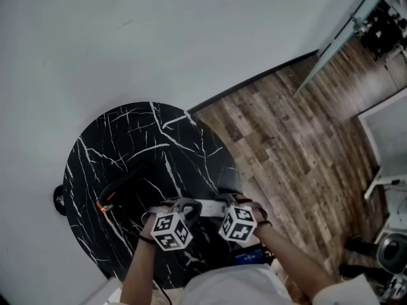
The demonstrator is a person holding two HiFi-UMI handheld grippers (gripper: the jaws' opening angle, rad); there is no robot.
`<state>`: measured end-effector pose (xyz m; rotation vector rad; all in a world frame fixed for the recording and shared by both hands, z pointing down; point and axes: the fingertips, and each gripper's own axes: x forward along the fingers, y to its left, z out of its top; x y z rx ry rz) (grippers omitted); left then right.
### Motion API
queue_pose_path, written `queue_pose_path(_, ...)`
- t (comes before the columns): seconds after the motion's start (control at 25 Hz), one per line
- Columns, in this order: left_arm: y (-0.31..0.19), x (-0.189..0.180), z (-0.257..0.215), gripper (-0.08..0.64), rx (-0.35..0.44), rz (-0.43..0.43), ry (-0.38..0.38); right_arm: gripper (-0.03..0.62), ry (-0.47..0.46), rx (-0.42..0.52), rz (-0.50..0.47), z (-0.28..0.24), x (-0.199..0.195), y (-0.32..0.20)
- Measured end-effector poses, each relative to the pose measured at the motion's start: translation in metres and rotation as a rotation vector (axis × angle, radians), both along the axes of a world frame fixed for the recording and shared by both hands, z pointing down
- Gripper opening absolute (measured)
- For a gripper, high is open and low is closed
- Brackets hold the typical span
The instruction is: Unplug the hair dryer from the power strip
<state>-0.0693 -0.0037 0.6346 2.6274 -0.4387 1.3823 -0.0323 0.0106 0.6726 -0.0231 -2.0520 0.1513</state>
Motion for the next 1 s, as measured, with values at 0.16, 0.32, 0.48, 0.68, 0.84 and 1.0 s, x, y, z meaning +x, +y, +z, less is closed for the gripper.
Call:
queue_pose_path(0.16,0.0003,-0.0011,0.0049,0.055,-0.069,0.01,0.001,0.267,0.019,0.004,0.0,0.0016,0.0016,-0.0006)
queue_pose_path(0.32,-0.0017,-0.001,0.0047,0.055,-0.084,0.031,-0.012,0.268,0.068,-0.062,-0.007,0.0012,0.0001,0.0008)
queue_pose_path(0.48,-0.0014,-0.0007,0.0053,0.055,-0.082,0.004,-0.006,0.27,0.065,-0.017,-0.013,0.0029,-0.0017,0.0002)
queue_pose_path(0.68,-0.002,-0.0008,0.0044,0.055,-0.052,0.01,-0.005,0.27,0.109,0.044,-0.016,0.0095,0.0002,0.0005)
queue_pose_path(0.84,0.0001,-0.0015,0.0029,0.055,0.006,-0.057,-0.038,0.27,0.115,0.044,-0.023,0.0098,-0.0004,0.0025)
queue_pose_path(1.0,0.0009,-0.0027,0.0057,0.055,-0.057,-0.071,-0.024,0.27,0.116,0.043,-0.027,0.0098,-0.0002,0.0029)
